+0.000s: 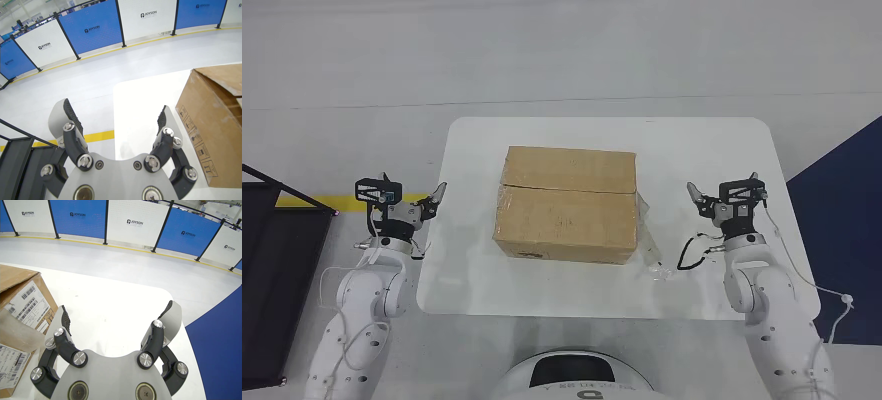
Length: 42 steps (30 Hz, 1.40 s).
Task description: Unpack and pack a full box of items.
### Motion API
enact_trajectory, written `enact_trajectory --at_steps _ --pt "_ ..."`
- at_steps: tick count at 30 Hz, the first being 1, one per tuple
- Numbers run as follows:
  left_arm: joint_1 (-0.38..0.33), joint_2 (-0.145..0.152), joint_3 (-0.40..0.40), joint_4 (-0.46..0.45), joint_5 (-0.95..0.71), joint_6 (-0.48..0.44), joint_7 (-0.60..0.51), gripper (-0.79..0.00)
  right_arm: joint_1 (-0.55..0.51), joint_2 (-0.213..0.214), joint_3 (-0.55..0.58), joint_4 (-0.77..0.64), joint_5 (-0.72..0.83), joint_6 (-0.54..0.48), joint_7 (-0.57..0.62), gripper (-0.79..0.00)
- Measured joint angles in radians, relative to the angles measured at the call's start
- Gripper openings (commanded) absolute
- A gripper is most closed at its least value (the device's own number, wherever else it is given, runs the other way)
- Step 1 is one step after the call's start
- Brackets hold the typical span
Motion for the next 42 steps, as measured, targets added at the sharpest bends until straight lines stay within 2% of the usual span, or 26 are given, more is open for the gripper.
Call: enact_trajectory --at_steps 5,7,10,12,21,33,42 --pt "0.000 0.000 0.000 0.000 0.000 0.000 0.000 0.000 0.002 0.001 -0.007 0.002 0.000 -0.011 0.009 0.000" --pt "0.000 0.000 0.000 0.000 0.000 0.000 0.000 0.000 0.019 0.006 -0.018 0.011 0.023 -0.096 0.039 0.000" --pt "0.000 0.000 0.000 0.000 0.000 0.000 0.000 0.000 0.048 0.015 0.006 0.036 0.077 -0.294 0.076 0.000" --pt "0.000 0.000 0.000 0.000 0.000 0.000 0.000 0.000 0.068 0.019 0.022 0.054 0.098 -0.375 0.100 0.000" --pt "0.000 0.000 0.000 0.000 0.000 0.000 0.000 0.000 0.119 0.016 -0.014 0.082 0.088 -0.353 0.145 0.000" --pt "0.000 0.000 0.000 0.000 0.000 0.000 0.000 0.000 0.158 0.033 -0.032 0.119 0.184 -0.664 0.196 0.000" --pt "0.000 0.000 0.000 0.000 0.000 0.000 0.000 0.000 0.198 0.036 -0.063 0.154 0.262 -0.719 0.225 0.000"
